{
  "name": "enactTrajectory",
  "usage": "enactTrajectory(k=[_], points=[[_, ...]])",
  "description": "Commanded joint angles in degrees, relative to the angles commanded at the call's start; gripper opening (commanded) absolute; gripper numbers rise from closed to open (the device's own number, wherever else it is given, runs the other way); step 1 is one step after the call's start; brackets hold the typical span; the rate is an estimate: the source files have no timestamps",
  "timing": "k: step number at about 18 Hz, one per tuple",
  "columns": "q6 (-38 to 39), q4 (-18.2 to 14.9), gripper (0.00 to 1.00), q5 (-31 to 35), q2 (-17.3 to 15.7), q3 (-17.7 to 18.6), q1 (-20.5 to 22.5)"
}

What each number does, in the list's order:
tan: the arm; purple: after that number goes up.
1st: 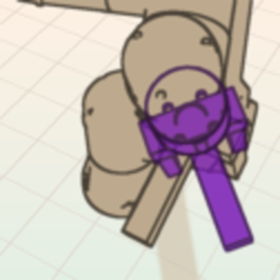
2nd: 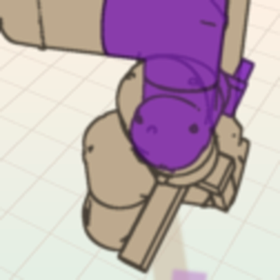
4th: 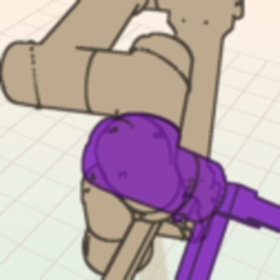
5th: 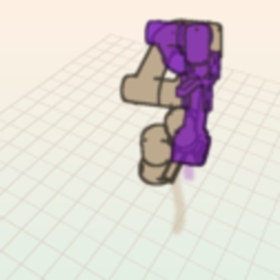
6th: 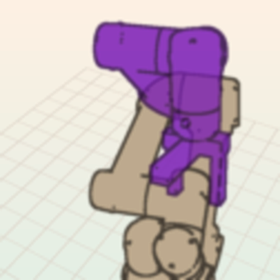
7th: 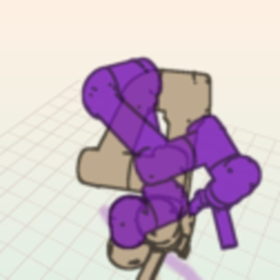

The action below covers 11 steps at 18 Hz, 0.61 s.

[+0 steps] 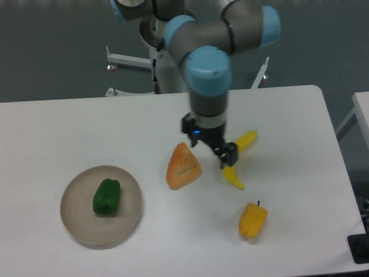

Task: Place the green pepper on the plate

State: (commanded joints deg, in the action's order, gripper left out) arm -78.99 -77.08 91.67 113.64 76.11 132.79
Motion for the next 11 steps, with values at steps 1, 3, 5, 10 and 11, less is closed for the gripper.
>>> enactTrajectory(k=[1,3,5,10,11], points=[[-2.29,0.00,1.00,0.00,0.35,0.00,0.97],[-7.11,-0.09,1.00,0.00,1.75,0.09,3.16],[-8.63,-0.87,1.00,0.35,2.29,0.61,3.26],[-10.92,-0.53,1.00,0.62,2.82,1.85,3.61],[-10.92,-0.44,1.00,0.62,2.82,1.85,3.61]])
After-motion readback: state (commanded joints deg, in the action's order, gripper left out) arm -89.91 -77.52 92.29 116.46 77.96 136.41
